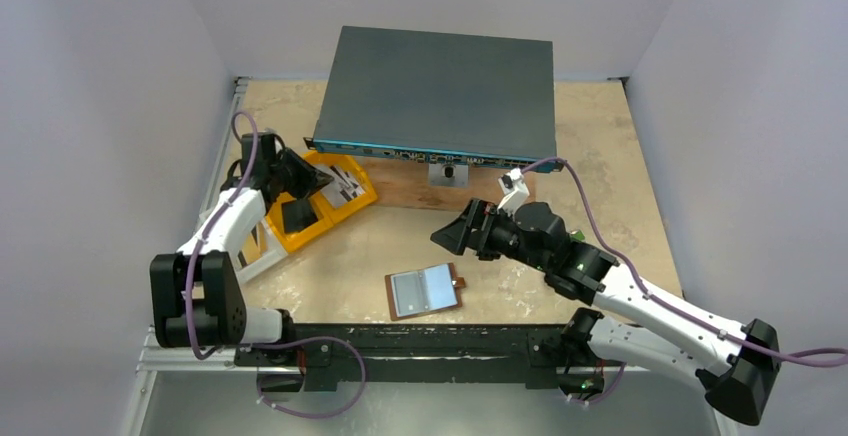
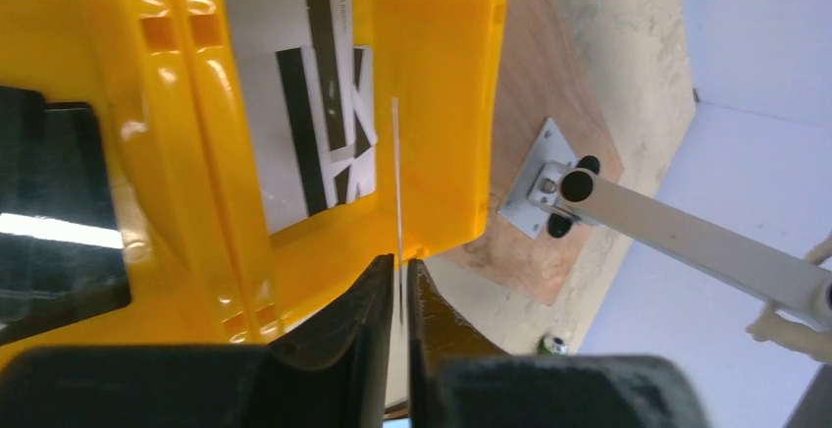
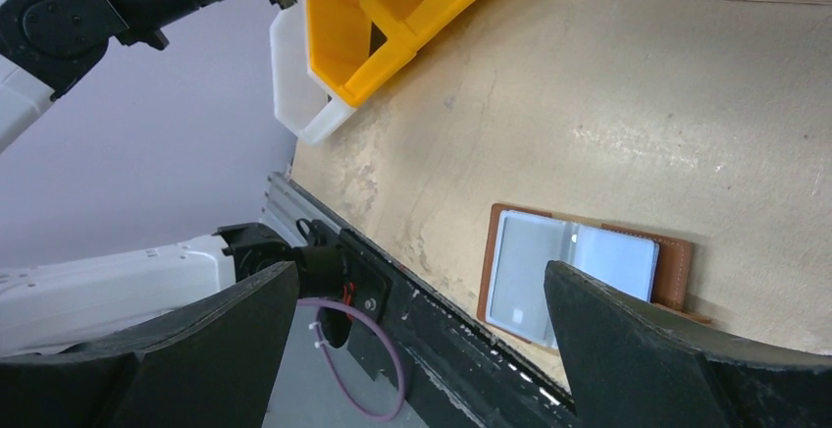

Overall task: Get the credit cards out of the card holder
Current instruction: Place the credit card in the storage box.

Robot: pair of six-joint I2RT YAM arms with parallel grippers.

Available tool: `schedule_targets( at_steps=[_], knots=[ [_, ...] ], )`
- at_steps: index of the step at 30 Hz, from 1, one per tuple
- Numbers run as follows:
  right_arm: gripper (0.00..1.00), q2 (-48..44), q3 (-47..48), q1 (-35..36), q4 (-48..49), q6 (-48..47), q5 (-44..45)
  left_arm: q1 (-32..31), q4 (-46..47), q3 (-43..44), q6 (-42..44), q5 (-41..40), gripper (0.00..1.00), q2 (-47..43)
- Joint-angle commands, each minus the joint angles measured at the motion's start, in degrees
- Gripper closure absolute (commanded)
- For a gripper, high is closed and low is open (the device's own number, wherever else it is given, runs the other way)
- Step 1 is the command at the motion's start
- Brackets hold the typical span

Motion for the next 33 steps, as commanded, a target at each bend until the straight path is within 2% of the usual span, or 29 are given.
schedule_targets(
  at_steps=[1, 3, 5, 14, 22, 25, 33],
  knots=[
    [0.01, 1.1, 3.0, 0.0, 0.7, -1.3, 0.9, 0.3, 2.6, 2.7, 0.6, 3.9, 0.79, 0.5],
    [0.01, 1.5, 2.9, 0.0, 0.7, -1.4, 2.2, 0.3, 1.7, 2.2, 0.8, 3.7, 0.66, -0.6],
    [0.01, 2.0, 2.9, 0.0, 0.6, -1.5, 2.6, 0.3, -0.7, 2.0, 1.7, 2.9, 0.61, -2.4],
    [0.01, 4.6, 3.6, -0.1, -0.6, -2.7, 4.6, 0.4, -9.4, 0.4, 5.5, -0.2, 0.58, -11.6],
    [0.01, 7.8, 4.8, 0.1, -1.4, -4.2, 4.2, -0.2, -11.8, -4.9, 6.6, 3.2, 0.58, -18.3],
    [0.01, 8.9, 4.9, 0.9, -1.8, -4.2, 4.6, -3.2, -14.0, -6.9, 7.1, 3.0, 0.58, -21.5],
    [0.01, 13.6, 4.4, 5.6, -1.2, -3.6, 8.0, -19.6, -15.9, -12.8, 3.5, -1.3, 0.58, -28.2]
  ],
)
